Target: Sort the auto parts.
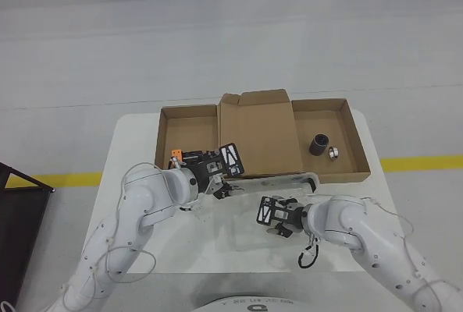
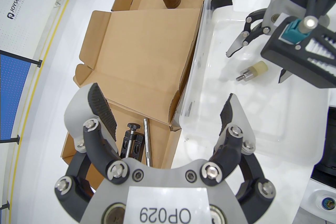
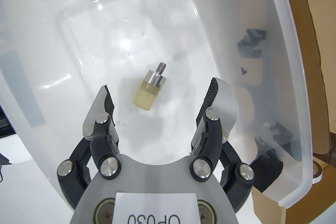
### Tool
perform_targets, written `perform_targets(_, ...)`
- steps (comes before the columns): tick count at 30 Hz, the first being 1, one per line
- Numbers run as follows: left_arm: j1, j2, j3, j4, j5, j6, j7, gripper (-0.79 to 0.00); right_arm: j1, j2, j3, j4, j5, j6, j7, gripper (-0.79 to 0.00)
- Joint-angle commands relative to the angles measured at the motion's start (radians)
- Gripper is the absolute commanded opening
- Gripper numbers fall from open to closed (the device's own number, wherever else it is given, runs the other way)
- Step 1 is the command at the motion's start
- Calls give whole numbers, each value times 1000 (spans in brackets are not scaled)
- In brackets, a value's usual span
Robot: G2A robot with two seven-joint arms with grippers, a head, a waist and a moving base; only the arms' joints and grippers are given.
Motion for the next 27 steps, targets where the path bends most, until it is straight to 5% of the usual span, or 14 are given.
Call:
perform_targets(1, 0, 0, 0, 0, 0, 0, 0, 0, 9, -3, -10, 11, -4, 7, 2, -95)
perform_targets(9, 0, 0, 0, 0, 0, 0, 0, 0, 40, -12, -23, 73, -6, 44, 4, -145)
perform_targets(18, 0, 0, 0, 0, 0, 0, 0, 0, 47, -16, -26, 88, -7, 49, 10, -351)
perform_targets(27, 0, 0, 0, 0, 0, 0, 0, 0, 33, -14, -25, 53, -24, 41, 6, -345)
